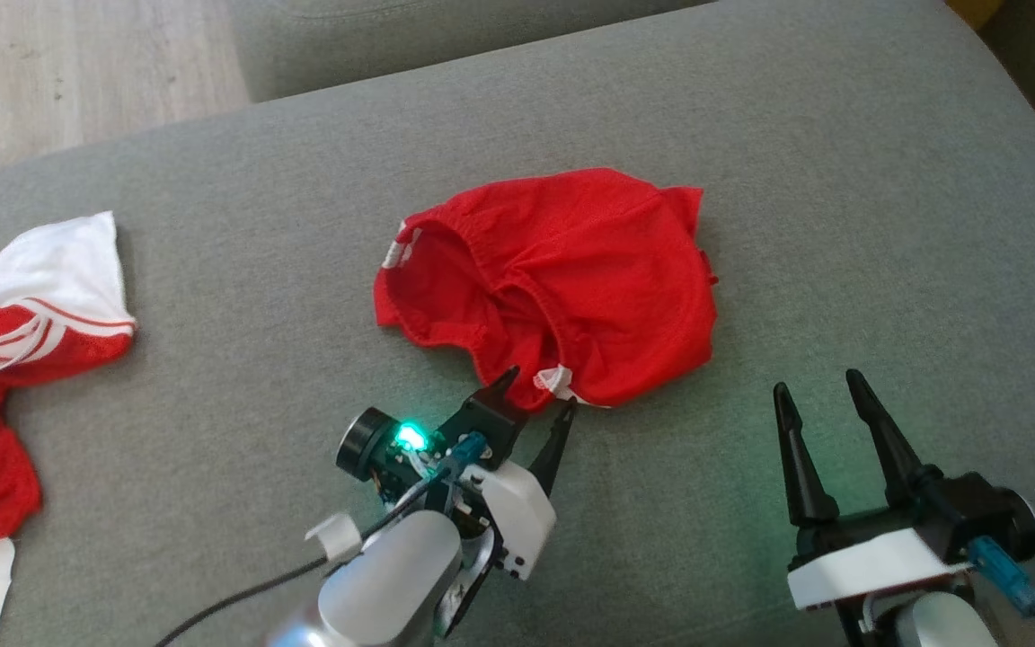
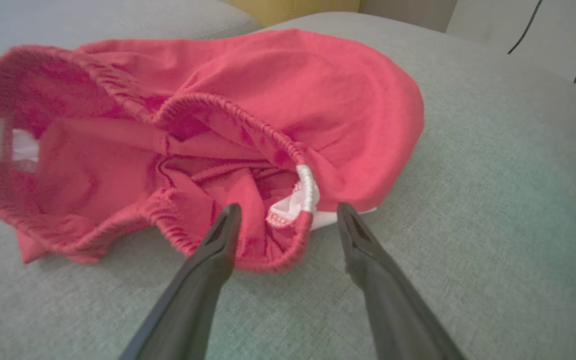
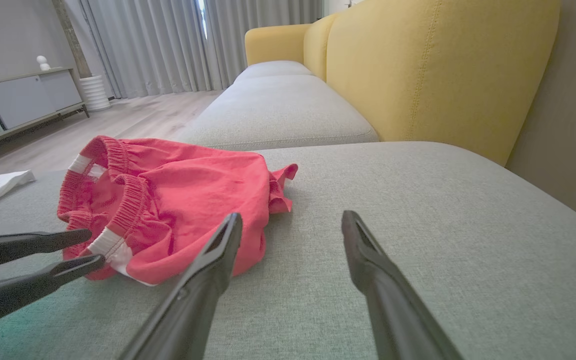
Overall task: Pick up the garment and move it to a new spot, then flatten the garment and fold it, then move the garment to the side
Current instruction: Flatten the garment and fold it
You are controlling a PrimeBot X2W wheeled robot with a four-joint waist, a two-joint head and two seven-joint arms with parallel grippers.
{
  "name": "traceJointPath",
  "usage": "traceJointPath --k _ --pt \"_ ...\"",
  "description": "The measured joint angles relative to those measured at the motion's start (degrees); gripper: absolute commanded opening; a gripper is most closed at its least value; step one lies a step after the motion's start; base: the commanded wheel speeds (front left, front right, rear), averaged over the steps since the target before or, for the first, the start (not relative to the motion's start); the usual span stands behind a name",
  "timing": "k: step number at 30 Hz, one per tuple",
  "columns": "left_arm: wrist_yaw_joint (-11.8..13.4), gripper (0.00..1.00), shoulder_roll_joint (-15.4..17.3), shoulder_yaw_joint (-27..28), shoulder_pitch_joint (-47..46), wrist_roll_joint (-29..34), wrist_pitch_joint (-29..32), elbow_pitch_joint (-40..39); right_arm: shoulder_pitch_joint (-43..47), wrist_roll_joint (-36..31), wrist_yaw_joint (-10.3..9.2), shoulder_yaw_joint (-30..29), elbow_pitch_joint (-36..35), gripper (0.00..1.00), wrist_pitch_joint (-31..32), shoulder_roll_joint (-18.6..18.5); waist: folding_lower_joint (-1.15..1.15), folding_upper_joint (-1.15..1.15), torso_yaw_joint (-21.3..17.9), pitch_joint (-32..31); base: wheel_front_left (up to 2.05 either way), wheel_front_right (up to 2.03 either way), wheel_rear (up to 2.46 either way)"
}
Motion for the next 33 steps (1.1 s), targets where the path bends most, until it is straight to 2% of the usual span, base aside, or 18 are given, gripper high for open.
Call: traceJointPath --k 8,9,11,12,16,23,26,28,33 --pt "1.1 1.0 0.0 -3.1 -2.4 -2.6 1.4 1.9 -0.3 1.0 0.0 0.2 0.1 1.0 0.0 0.0 0.0 0.0 -1.6 0.6 0.0 0.0 0.0" --pt "1.1 0.79 0.0 -3.5 -2.6 -2.9 1.3 2.0 -0.3 1.0 0.0 0.2 0.1 1.0 0.0 0.0 0.0 0.0 -1.7 0.6 0.0 0.0 0.0" --pt "1.0 0.15 0.0 -4.3 -3.0 -3.4 1.2 2.1 -0.4 1.0 0.0 0.2 0.1 1.0 0.0 0.0 -0.01 0.0 -1.9 0.6 0.0 0.0 0.0" --pt "1.0 0.0 0.0 -4.5 -3.1 -3.4 1.2 2.2 -0.4 1.0 0.0 0.2 0.1 1.0 0.0 0.0 -0.01 0.0 -1.9 0.6 0.0 0.0 0.0" --pt "0.8 0.0 0.0 -5.9 -3.2 -5.5 1.3 2.5 -0.4 1.0 0.0 0.2 0.1 1.0 0.0 0.0 0.0 0.0 -2.0 0.4 0.0 0.0 0.0" --pt "-3.5 0.0 0.0 -7.6 -5.4 -11.2 0.2 -1.0 -0.4 1.5 0.0 0.7 0.7 1.0 0.0 0.0 -0.01 0.0 -2.8 -1.2 0.0 0.0 0.0" --pt "-6.3 0.0 0.0 -8.5 -9.9 -13.4 0.2 -3.8 -0.4 1.5 0.0 1.2 0.9 1.0 0.0 0.0 -0.01 0.0 -3.4 -2.3 0.0 0.0 0.0" --pt "-7.2 0.0 -0.1 -8.1 -14.5 -15.3 0.0 -5.2 -0.3 1.5 0.0 1.4 1.2 1.0 0.0 0.0 -0.01 0.0 -3.7 -3.3 0.0 0.0 0.0" --pt "-7.0 0.0 -0.3 -3.6 -25.3 -18.0 -1.5 -6.0 1.2 1.5 0.0 1.9 1.8 1.0 0.0 0.0 -0.01 0.0 -4.2 -6.3 0.0 0.0 0.0"
